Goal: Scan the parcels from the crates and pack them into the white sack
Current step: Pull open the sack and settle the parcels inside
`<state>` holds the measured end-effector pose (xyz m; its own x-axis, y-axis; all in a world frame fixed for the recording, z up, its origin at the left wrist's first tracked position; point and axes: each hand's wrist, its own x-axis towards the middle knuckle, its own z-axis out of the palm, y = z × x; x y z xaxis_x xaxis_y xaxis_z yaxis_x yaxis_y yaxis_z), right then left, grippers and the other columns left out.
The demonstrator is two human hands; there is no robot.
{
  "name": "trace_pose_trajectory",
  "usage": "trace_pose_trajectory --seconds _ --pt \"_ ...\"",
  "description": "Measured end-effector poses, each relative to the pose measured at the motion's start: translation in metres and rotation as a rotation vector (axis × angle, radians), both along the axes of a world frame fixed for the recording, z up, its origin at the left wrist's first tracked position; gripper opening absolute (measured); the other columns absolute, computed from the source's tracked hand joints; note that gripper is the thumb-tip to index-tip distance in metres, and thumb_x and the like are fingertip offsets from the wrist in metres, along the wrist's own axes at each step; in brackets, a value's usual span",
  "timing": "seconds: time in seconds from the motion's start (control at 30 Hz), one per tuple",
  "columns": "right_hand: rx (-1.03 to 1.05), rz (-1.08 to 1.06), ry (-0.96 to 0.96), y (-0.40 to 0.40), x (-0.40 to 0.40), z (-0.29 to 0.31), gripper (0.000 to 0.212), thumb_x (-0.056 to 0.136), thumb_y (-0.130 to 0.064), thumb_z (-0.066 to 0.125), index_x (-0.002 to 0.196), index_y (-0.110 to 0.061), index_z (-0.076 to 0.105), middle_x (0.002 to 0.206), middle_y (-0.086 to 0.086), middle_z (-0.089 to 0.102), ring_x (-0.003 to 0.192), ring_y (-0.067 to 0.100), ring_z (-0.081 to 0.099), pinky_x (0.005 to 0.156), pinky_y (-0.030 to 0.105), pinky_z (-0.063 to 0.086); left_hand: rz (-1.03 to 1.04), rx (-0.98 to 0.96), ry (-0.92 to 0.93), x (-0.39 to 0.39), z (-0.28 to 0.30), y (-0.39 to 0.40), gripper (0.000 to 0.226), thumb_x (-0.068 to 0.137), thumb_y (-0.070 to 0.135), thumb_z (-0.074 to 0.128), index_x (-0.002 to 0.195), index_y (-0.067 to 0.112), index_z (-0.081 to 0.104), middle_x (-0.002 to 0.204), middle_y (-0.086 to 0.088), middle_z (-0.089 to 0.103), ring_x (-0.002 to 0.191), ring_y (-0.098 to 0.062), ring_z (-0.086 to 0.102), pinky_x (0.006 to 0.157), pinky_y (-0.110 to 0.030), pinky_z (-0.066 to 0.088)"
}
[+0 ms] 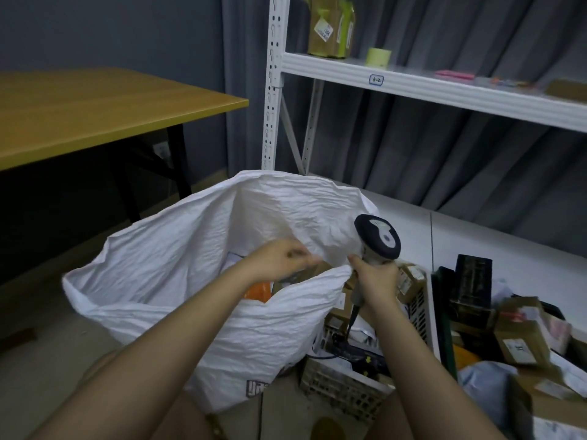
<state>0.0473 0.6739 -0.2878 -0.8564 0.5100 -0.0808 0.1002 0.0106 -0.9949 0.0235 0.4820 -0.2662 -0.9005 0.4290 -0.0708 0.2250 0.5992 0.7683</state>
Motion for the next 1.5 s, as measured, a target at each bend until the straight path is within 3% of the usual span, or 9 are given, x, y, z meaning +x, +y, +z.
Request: trace_pose_trajectory --seconds 0.13,0.3,0.43,0.57,0.67,0.87,1.03,1.27,1.5 --pt "-0.052 -0.004 0.009 -0.005 0.008 0.004 0.047 0.082 -0.005 0.074 0.125 0.000 0.056 0.115 0.011 0.064 0.102 0.026 0.060 0.084 0.034 0.046 -0.064 -0.226 -0.033 0.030 -0.007 0.006 0.028 0.080 0.036 0.073 0.097 0.015 0.071 0.080 0.009 0.062 0.074 -0.006 0.057 0.061 -0.018 0.042" --pt "-0.066 0.010 0.053 -0.004 0.014 0.015 0.050 0.080 -0.009 0.077 0.125 -0.007 0.056 0.116 0.007 0.062 0.104 0.024 0.058 0.097 0.041 0.048 0.202 -0.348 0.338 0.045 0.015 0.000 0.010 0.087 0.027 0.060 0.085 0.023 0.069 0.089 0.000 0.067 0.085 -0.021 0.061 0.062 -0.027 0.040" --pt "-0.111 0.063 0.042 0.000 0.024 0.017 0.026 0.084 -0.011 0.074 0.105 -0.009 0.058 0.086 0.002 0.062 0.072 0.013 0.057 0.079 0.032 0.049 0.229 -0.384 0.470 0.058 0.017 -0.003 0.013 0.090 0.028 0.055 0.082 0.024 0.064 0.092 -0.001 0.067 0.088 -0.023 0.061 0.063 -0.028 0.036" --pt "-0.162 0.072 0.017 0.007 0.039 0.004 0.025 0.086 -0.013 0.072 0.105 -0.005 0.057 0.081 0.001 0.063 0.069 0.008 0.061 0.055 0.019 0.048 0.276 -0.399 0.574 0.064 0.001 0.000 0.020 0.094 0.027 0.051 0.110 0.023 0.064 0.110 -0.002 0.061 0.103 -0.024 0.056 0.076 -0.032 0.039" --pt "-0.264 -0.016 0.002 0.015 0.052 -0.010 0.028 0.081 -0.010 0.075 0.105 -0.002 0.063 0.079 0.008 0.070 0.071 0.021 0.068 0.075 0.040 0.060 0.308 -0.348 0.676 0.068 -0.014 0.009 0.033 0.092 0.023 0.056 0.124 0.021 0.056 0.121 -0.004 0.054 0.112 -0.027 0.049 0.090 -0.036 0.037" --pt "-0.482 -0.069 0.074 0.036 0.080 -0.020 0.021 0.083 -0.004 0.072 0.101 -0.002 0.061 0.071 0.007 0.064 0.050 0.008 0.057 0.049 0.023 0.052 0.169 -0.149 0.898 0.083 -0.033 0.049 0.024 0.081 0.013 0.069 0.104 0.015 0.065 0.101 -0.006 0.059 0.093 -0.030 0.055 0.074 -0.038 0.044" --pt "-0.413 -0.087 0.060 0.053 0.101 -0.021 0.016 0.085 -0.003 0.069 0.074 -0.006 0.059 0.061 0.007 0.059 0.047 0.012 0.053 0.047 0.024 0.049 0.012 -0.119 0.789 0.102 -0.064 0.080 0.017 0.087 0.014 0.062 0.103 0.012 0.065 0.102 -0.007 0.058 0.096 -0.028 0.052 0.071 -0.037 0.045" --pt "-0.096 -0.090 -0.040 0.084 0.106 -0.035 0.016 0.085 -0.012 0.073 0.095 -0.002 0.065 0.078 0.012 0.066 0.052 0.012 0.059 0.051 0.024 0.049 -0.110 -0.168 0.480 0.089 -0.121 0.112 0.019 0.093 0.018 0.054 0.110 0.013 0.062 0.109 -0.007 0.057 0.102 -0.025 0.052 0.077 -0.038 0.048" --pt "-0.083 -0.219 -0.155 0.131 0.101 -0.080 0.015 0.087 -0.008 0.070 0.077 -0.011 0.059 0.065 0.001 0.059 0.057 0.012 0.054 0.045 0.016 0.046 -0.122 -0.222 0.230 0.050 -0.170 0.160 0.016 0.093 0.021 0.055 0.101 0.011 0.065 0.106 -0.008 0.061 0.093 -0.024 0.058 0.078 -0.039 0.051"
